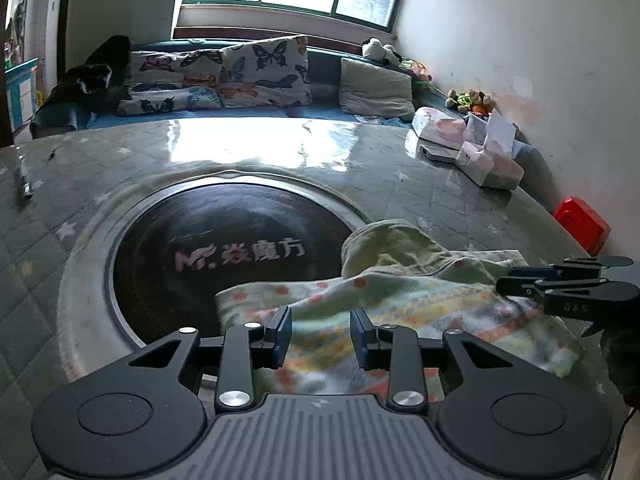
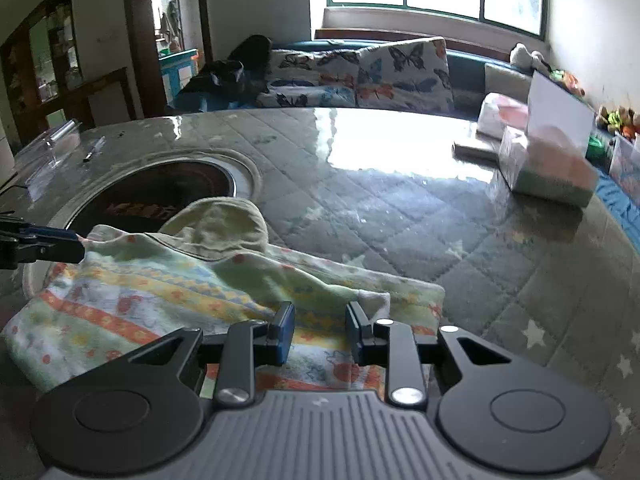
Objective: Fold clothes
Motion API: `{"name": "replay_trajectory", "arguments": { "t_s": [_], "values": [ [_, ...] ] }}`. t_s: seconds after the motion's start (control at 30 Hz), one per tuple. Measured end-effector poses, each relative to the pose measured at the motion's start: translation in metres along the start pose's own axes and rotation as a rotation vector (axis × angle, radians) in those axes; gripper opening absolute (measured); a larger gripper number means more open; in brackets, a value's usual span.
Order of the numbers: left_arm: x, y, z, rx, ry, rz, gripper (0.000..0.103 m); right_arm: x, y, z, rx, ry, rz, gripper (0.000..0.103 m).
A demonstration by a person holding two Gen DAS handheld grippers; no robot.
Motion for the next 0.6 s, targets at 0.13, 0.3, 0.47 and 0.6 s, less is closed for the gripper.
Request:
{"name": "replay_trajectory", "arguments": {
  "t_s": [0.13,0.3,0.47,0.6],
  "values": [
    [-0.008,-0.009,-0.012,0.000,0.022,-0.015,0.033,-0.001,-0.001,-0.001,-0.003,0.002,-0.002,0.026],
    [-0.016,-0.019,-0.029,0.007,0.038,-0.031,0.033,0.002,-0.005,0.002,-0.017,-0.008,0.003,0.026],
    [-0.013,-0.016,-0.048,0.047,0.020,-0.025,0.033,0.003,-0.005,-0.005,-0.004,-0.009,0.006,0.027],
    [-0.011,-0.015,-0.053,0.058,0.016,-0.016,0.034,0.002,-0.005,-0.005,-0.011,-0.011,-0.001,0.028]
  ]
}}
Point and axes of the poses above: each gripper's, at about its wrist camera, not at the fingertips, and z roughly against the way its jaws point, x to its left, y to its underside, the point moved 3 cm from there along -z, roughly the way its jaws point, and after that the axes turned 14 degrees about -z, right-handed, at the moved point
